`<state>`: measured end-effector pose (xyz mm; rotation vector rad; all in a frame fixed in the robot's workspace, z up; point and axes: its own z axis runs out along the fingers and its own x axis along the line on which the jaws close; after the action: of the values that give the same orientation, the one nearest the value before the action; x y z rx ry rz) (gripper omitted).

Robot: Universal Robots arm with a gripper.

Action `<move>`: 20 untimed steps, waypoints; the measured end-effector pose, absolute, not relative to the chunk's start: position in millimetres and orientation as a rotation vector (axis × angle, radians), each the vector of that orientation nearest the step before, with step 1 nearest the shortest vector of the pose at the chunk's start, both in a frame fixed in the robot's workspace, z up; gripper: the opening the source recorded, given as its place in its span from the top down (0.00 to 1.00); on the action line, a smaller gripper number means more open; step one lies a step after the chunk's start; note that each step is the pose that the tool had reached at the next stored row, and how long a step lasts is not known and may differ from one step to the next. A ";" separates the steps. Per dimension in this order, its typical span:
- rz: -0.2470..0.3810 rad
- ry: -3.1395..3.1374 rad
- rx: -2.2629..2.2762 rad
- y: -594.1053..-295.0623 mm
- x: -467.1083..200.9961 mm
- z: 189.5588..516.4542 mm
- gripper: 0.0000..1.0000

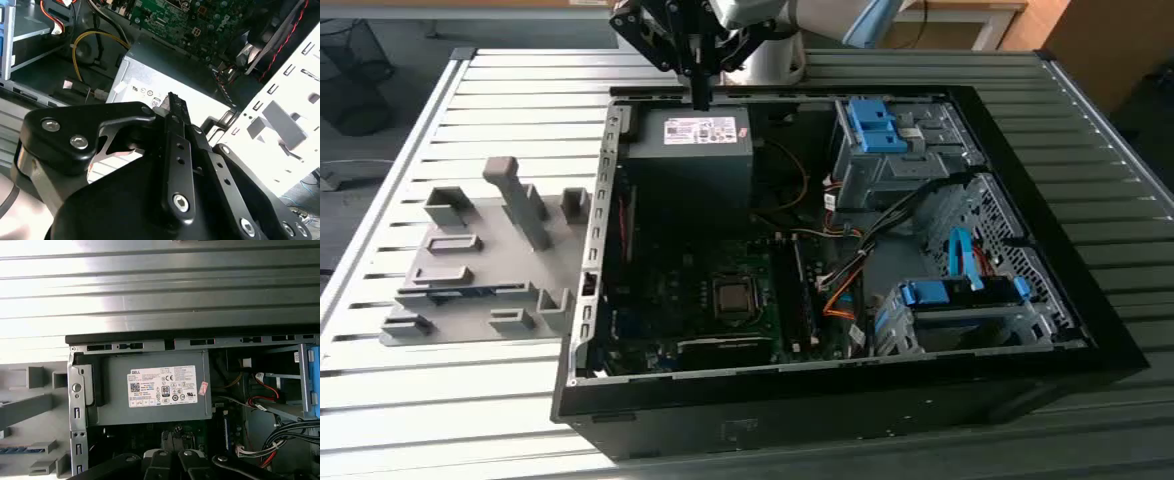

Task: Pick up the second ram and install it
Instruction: 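Reach for the second ram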

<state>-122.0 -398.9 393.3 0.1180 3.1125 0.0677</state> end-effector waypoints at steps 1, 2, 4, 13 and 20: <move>0.068 3.113 0.118 -398.9 -122.0 393.3 0.89; 0.068 3.112 0.118 -398.9 -122.0 393.3 0.89; 0.068 3.113 0.118 -398.9 -122.9 393.3 0.89; 0.068 3.113 0.118 -398.9 -127.8 392.7 0.89; 0.068 3.113 0.118 -398.9 -127.9 392.5 0.89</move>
<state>-127.9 -398.9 392.5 0.1180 3.1128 0.0676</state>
